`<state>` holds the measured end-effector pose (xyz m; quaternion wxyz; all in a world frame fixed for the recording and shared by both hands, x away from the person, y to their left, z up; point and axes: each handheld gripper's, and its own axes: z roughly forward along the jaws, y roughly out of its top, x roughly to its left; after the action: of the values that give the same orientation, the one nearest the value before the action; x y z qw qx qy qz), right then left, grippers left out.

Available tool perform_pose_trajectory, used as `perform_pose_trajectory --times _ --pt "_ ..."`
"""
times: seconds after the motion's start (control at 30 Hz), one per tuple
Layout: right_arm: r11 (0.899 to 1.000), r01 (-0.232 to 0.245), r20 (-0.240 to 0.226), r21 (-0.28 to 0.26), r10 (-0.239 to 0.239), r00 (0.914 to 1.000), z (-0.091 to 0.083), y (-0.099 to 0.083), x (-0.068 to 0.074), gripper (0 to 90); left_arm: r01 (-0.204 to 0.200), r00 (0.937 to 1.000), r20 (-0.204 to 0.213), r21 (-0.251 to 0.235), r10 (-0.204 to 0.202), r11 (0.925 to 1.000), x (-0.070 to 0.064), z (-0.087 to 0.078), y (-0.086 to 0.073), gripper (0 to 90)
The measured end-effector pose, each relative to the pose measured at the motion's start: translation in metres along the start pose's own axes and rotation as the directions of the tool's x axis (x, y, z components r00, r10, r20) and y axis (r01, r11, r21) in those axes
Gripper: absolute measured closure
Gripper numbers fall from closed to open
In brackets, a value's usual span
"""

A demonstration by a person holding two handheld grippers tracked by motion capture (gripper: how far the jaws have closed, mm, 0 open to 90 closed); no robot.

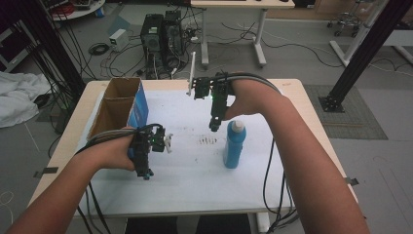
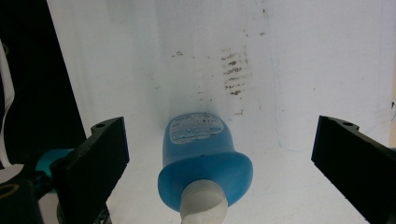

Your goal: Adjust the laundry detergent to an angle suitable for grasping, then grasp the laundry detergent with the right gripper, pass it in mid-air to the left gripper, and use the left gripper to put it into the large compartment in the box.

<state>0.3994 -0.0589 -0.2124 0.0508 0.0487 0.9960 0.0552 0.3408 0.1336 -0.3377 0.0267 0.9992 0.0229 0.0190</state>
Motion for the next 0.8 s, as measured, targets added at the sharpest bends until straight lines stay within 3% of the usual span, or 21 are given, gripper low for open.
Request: perform_pose_trajectory --times 0.3,0.8 --pt "1.0 0.007 0.005 0.004 -0.007 1.0 0.0005 0.0004 0.0005 3.0 0.002 0.9998 -0.018 0.007 -0.001 1.0 -0.0023 -0.0078 0.002 1.8" --pt "1.0 0.001 0.017 0.011 -0.001 0.9998 0.0015 -0.0003 -0.0004 3.0 -0.012 0.9998 -0.016 -0.001 0.012 0.9999 -0.0035 -0.0069 0.0053 1.8"
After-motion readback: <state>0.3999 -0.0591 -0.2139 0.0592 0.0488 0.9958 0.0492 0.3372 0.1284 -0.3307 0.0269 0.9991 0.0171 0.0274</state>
